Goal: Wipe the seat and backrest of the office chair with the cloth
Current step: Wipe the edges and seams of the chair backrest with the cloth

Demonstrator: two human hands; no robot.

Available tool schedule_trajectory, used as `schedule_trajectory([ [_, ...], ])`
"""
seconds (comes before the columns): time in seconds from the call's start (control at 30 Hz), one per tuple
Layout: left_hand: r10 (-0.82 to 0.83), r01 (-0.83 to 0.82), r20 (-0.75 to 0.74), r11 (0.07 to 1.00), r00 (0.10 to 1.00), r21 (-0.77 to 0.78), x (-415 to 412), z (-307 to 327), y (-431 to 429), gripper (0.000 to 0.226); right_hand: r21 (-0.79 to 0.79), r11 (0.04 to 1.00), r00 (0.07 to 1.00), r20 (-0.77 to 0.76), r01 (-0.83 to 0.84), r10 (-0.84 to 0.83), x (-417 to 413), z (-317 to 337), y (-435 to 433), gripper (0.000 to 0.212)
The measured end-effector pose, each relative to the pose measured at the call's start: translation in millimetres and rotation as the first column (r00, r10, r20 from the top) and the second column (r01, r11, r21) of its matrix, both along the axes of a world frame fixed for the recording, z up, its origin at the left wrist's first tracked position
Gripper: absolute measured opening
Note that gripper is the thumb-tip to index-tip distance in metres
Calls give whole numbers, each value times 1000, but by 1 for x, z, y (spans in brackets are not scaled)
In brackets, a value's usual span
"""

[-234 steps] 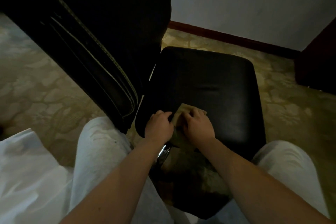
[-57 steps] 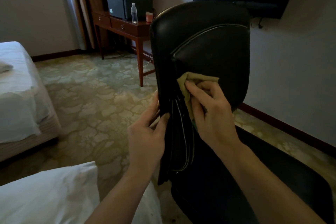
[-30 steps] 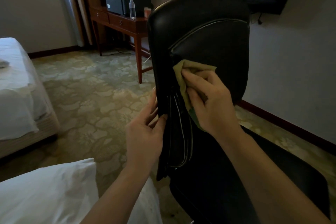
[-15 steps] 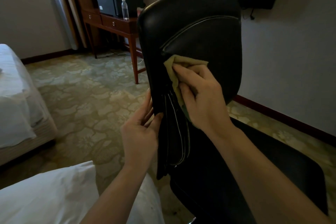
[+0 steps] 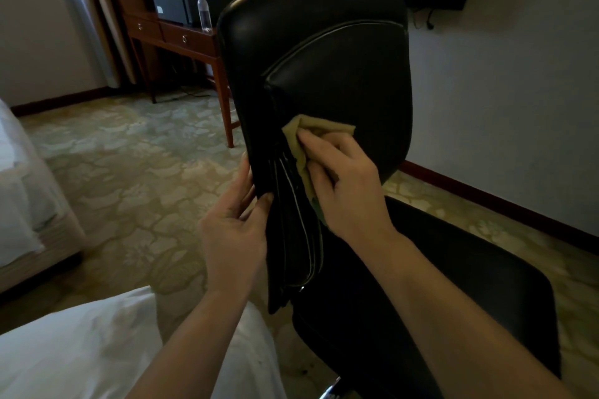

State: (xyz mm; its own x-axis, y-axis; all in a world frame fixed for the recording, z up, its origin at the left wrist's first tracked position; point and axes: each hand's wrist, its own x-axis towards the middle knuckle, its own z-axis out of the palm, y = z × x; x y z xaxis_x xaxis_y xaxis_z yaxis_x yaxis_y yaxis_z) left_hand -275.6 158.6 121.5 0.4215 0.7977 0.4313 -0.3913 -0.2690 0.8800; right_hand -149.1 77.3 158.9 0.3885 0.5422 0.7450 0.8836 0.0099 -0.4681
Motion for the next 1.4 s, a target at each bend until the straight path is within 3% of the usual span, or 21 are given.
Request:
schedule_trajectory([
  [0.13,-12,12,6,1000,1000,-11,0,-1,0,59,21,999,1000,2,-24,24,-1,17,11,37],
  [0.4,33,-33,5,999,999,17,2,-1,-2,56,-50,999,1000,-7,-10,10,8,-38,-16,28],
  [0.77,33,-32,-19,999,999,42,0,-2,0,59,63,998,999,33,-6,4,-1,11,12,29],
  [1.07,55,-55,-15,998,998,19,0,0,-2,59,10,998,998,-15,67,-67,-6,-51,-10,33],
  [1.4,50,-48,-53,998,997,41,-2,-1,0,61,136,990,999,-32,30,-25,-15,1,15,31],
])
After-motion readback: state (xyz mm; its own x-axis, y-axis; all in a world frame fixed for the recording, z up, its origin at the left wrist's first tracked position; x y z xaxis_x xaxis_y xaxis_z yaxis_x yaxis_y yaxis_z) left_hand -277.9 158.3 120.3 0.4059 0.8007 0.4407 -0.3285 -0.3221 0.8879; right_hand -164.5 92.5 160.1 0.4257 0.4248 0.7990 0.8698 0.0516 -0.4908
